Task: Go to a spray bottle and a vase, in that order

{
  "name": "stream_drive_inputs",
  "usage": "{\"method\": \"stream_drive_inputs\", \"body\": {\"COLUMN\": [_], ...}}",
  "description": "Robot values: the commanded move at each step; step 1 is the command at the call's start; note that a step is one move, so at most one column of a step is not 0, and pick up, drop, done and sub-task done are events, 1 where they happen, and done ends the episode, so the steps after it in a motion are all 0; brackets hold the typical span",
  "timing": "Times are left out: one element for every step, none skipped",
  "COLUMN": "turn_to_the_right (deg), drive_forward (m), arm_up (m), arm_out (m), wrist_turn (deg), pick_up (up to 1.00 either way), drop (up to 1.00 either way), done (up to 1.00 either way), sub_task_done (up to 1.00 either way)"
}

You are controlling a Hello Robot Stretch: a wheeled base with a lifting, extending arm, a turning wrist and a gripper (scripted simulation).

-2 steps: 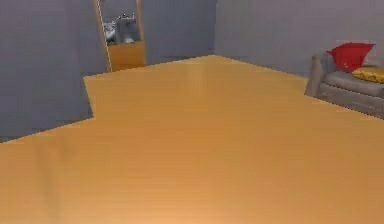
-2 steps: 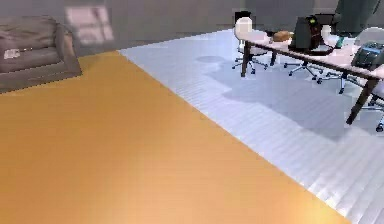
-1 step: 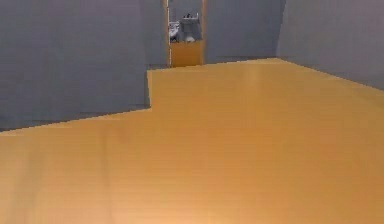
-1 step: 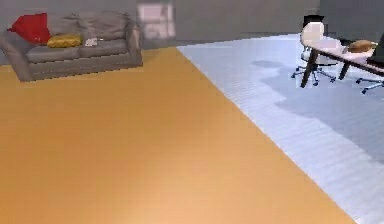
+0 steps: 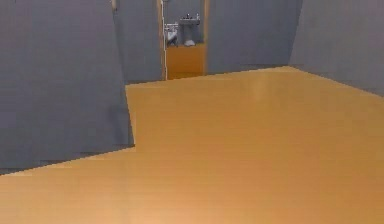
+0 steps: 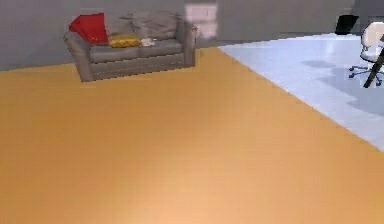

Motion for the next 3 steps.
{"method": "stream_drive_inputs", "body": {"turn_to_the_right": [0.0,0.0,0.0], "drive_forward": [1.00,0.85,1.00], "arm_up": [0.00,0.00,0.00], "arm_out": [0.00,0.00,0.00], "wrist_turn": [0.0,0.0,0.0], "pick_up": [0.00,0.00,0.00], "drop": [0.00,0.00,0.00], "done": [0.00,0.00,0.00], "sub_task_done": [0.00,0.00,0.00]}}
